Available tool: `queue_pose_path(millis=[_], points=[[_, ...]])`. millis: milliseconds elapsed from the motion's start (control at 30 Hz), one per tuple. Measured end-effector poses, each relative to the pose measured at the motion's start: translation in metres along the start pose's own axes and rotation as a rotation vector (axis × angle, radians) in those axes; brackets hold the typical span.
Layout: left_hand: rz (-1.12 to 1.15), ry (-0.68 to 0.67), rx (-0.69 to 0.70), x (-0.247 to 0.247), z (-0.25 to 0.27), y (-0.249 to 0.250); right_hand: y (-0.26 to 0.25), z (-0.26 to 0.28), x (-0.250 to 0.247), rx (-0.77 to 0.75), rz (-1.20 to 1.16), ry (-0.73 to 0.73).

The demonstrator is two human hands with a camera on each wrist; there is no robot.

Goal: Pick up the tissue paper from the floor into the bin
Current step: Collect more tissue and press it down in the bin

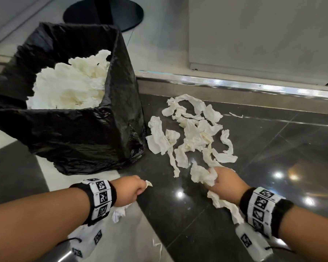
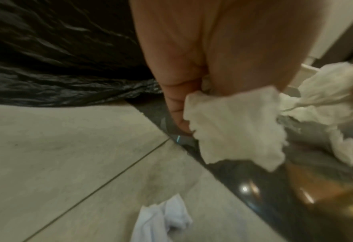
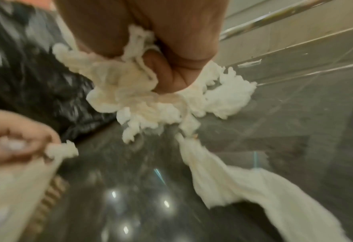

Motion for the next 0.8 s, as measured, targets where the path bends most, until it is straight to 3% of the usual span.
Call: queue_pose_path(millis=[100,267,367,467,600,733,800], points=[[0.006,0.067,-0.010,-0.007,0.008,0.002,-0.030,-0.002,-0.021,-0.051,-0.112,0.050],[0.001,0.092,-0.044,-0.013,0.027,-0.001,-0.060,-0.005,-0.040,-0.119,-0.261,-0.049],[-0.020,0.091,-0.046,-0.014,0.040,-0.005,-0.082,-0.001,-0.052,-0.134,-0.334,0.025],[-0.066,0.069,-0.044,-0.010,0.051,-0.015,-0.127,0.011,-0.080,-0.234,-0.422,0.146],[-0.099,0.049,-0.037,-0.005,0.056,-0.021,-0.224,0.030,-0.126,-0.496,-0.594,0.323],[-0.122,-0.132,0.005,0.019,0.057,-0.032,-0.326,0.024,-0.141,-0.769,-0.531,0.658],[-0.163,-0.237,0.015,0.033,0.059,-0.037,-0.365,0.009,-0.133,-0.820,-0.465,0.717]])
Point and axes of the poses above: each hand's wrist, its own z-axis away from the middle knuckle, its own x-axis out of the palm, y = z × x, the point moved 1 cm from there along -z, towards the middle knuckle, and after that the axes turned 7 degrees about x, right-handed, at the moved point
